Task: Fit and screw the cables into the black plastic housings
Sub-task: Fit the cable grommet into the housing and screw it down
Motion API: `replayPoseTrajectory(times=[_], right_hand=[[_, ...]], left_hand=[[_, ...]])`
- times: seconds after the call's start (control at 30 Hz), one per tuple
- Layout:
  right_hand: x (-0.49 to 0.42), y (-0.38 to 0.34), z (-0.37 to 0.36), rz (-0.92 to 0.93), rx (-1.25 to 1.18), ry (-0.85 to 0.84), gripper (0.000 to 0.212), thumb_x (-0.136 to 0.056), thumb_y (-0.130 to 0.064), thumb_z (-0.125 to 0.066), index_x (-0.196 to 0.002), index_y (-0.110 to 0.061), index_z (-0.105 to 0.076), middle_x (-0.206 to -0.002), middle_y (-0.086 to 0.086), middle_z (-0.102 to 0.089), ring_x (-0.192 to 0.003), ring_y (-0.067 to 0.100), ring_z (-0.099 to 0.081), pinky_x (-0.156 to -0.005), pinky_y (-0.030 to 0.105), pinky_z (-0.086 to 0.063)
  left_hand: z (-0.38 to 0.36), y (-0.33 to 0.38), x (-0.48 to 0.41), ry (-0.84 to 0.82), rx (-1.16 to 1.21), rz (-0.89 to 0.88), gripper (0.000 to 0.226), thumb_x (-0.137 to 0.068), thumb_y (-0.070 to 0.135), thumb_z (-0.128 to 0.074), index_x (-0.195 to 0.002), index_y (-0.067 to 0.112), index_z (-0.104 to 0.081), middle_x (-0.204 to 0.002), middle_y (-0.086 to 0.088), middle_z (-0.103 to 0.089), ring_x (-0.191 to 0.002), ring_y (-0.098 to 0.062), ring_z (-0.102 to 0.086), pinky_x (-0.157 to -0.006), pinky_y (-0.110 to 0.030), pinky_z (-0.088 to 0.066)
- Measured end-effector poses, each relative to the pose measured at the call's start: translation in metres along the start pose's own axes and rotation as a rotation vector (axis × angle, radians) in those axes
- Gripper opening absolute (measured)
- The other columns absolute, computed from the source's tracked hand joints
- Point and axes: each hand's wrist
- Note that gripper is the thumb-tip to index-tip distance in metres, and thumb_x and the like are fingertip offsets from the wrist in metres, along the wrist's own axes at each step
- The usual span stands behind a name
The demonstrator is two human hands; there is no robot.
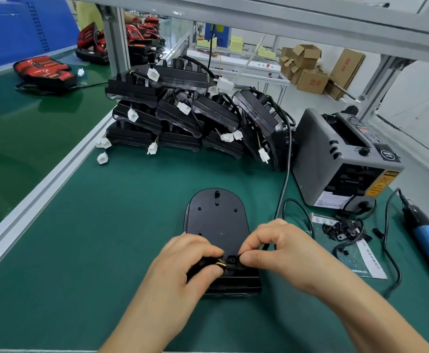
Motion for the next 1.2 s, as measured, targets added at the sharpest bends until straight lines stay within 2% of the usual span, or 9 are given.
replayPoseTrajectory(times=[0.1,0.2,0.27,0.33,0.37,0.47,0.7,0.93,1.2], right_hand=[[-0.007,-0.008,0.007,-0.030,0.052,-0.077,0.010,-0.077,-0.027,-0.076,-0.070,-0.032,-0.071,-0.080,-0.009,-0.057,-0.078,-0.006,-0.052,-0.067,0.002,-0.037],[-0.015,-0.018,0.013,-0.049,0.164,-0.150,0.005,-0.076,-0.031,-0.076,-0.073,-0.030,-0.072,-0.088,0.000,-0.064,-0.090,0.016,-0.060,-0.079,0.023,-0.048],[-0.021,-0.025,0.017,-0.047,0.197,-0.213,0.009,-0.077,-0.030,-0.076,-0.069,-0.030,-0.070,-0.087,-0.001,-0.067,-0.082,0.015,-0.063,-0.070,0.028,-0.051],[-0.027,-0.031,0.020,-0.045,0.256,-0.281,0.014,-0.077,-0.030,-0.075,-0.065,-0.031,-0.068,-0.080,-0.007,-0.066,-0.060,0.002,-0.060,-0.054,0.019,-0.048],[-0.030,-0.033,0.021,-0.043,0.301,-0.308,0.014,-0.077,-0.031,-0.075,-0.065,-0.032,-0.067,-0.078,-0.010,-0.066,-0.060,0.000,-0.058,-0.056,0.016,-0.048],[-0.038,-0.037,0.022,-0.045,0.395,-0.354,0.008,-0.077,-0.034,-0.074,-0.070,-0.033,-0.068,-0.082,-0.011,-0.069,-0.080,0.007,-0.063,-0.080,0.028,-0.053],[-0.044,-0.041,0.024,-0.060,0.418,-0.402,0.005,-0.077,-0.033,-0.073,-0.077,-0.029,-0.070,-0.085,-0.009,-0.070,-0.084,0.013,-0.063,-0.079,0.028,-0.051],[-0.050,-0.032,0.027,-0.071,0.268,-0.473,0.005,-0.078,-0.027,-0.075,-0.076,-0.029,-0.071,-0.073,-0.017,-0.066,-0.076,0.001,-0.059,-0.090,0.029,-0.047],[-0.046,-0.020,0.026,-0.020,0.106,-0.477,0.013,-0.080,-0.021,-0.074,-0.073,-0.030,-0.069,-0.071,-0.019,-0.065,-0.069,-0.006,-0.057,-0.075,0.015,-0.041]], left_hand=[[-0.001,-0.001,0.001,0.002,0.021,0.007,0.016,-0.076,0.035,-0.062,-0.090,0.039,-0.068,-0.103,0.026,-0.057,-0.111,0.001,-0.050,-0.087,-0.002,-0.031],[-0.002,-0.001,0.000,0.016,0.043,0.010,0.014,-0.076,0.034,-0.064,-0.088,0.036,-0.069,-0.102,0.024,-0.058,-0.109,0.000,-0.051,-0.088,-0.002,-0.030],[-0.002,-0.001,0.000,0.013,0.045,0.006,0.014,-0.076,0.033,-0.064,-0.088,0.036,-0.069,-0.102,0.024,-0.058,-0.108,-0.001,-0.052,-0.089,-0.003,-0.030],[-0.002,0.000,0.000,0.011,0.048,0.006,0.014,-0.075,0.033,-0.063,-0.088,0.037,-0.068,-0.103,0.024,-0.057,-0.107,-0.001,-0.052,-0.087,-0.004,-0.032],[-0.002,0.000,0.000,0.014,0.053,0.008,0.014,-0.075,0.033,-0.063,-0.087,0.037,-0.068,-0.103,0.025,-0.057,-0.107,0.001,-0.051,-0.086,-0.003,-0.031],[-0.001,0.001,0.000,0.017,0.067,0.019,0.014,-0.075,0.033,-0.063,-0.087,0.037,-0.068,-0.103,0.026,-0.057,-0.107,0.003,-0.050,-0.086,-0.001,-0.030],[-0.001,0.001,0.001,0.013,0.063,0.020,0.012,-0.075,0.032,-0.064,-0.084,0.040,-0.066,-0.102,0.025,-0.058,-0.107,0.001,-0.051,-0.091,-0.004,-0.029],[0.001,0.002,0.001,0.028,0.040,0.030,0.023,-0.080,0.018,-0.074,-0.087,0.038,-0.068,-0.106,0.028,-0.056,-0.107,0.006,-0.050,-0.084,0.001,-0.030],[0.000,0.004,0.002,0.038,0.043,0.038,0.022,-0.078,0.012,-0.075,-0.088,0.031,-0.070,-0.106,0.027,-0.056,-0.105,0.007,-0.051,-0.083,0.001,-0.030]])
Point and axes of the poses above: each hand's wrist, its own x-axis away from the middle knuckle, its own z-axis out of the back of the hand, y = z × x
